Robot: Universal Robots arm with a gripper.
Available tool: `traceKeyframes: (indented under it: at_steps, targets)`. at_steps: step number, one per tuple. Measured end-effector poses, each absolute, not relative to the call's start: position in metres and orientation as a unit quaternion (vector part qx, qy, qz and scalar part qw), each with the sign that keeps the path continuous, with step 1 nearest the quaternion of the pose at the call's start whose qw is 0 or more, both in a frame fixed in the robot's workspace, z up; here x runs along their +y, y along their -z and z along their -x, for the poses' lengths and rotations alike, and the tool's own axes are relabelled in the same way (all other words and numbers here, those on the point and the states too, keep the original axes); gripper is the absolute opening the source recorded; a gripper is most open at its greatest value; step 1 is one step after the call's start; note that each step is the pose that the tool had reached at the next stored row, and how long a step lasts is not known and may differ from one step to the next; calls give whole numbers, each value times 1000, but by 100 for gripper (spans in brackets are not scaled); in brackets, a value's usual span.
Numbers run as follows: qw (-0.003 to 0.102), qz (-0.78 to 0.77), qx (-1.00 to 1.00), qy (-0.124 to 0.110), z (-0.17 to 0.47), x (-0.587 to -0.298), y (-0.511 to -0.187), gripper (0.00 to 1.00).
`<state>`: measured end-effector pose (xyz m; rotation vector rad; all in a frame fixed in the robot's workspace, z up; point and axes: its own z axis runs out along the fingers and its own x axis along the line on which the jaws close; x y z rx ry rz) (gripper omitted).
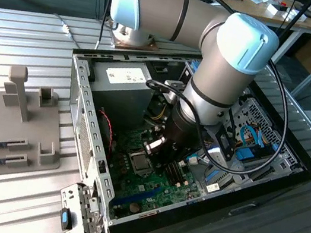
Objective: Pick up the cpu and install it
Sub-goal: 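Install the first cpu locking lever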
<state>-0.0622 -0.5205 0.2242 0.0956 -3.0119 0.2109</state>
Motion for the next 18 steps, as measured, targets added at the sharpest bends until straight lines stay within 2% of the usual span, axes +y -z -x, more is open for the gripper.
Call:
traceKeyframes:
  at_steps: [3, 12, 18]
  targets:
    - [61, -31, -994, -86, 62, -521, -220, 10]
    - [61, -29, -994, -90, 60, -521, -203, 10]
    - [61, -29, -994, -90, 59, -526, -203, 10]
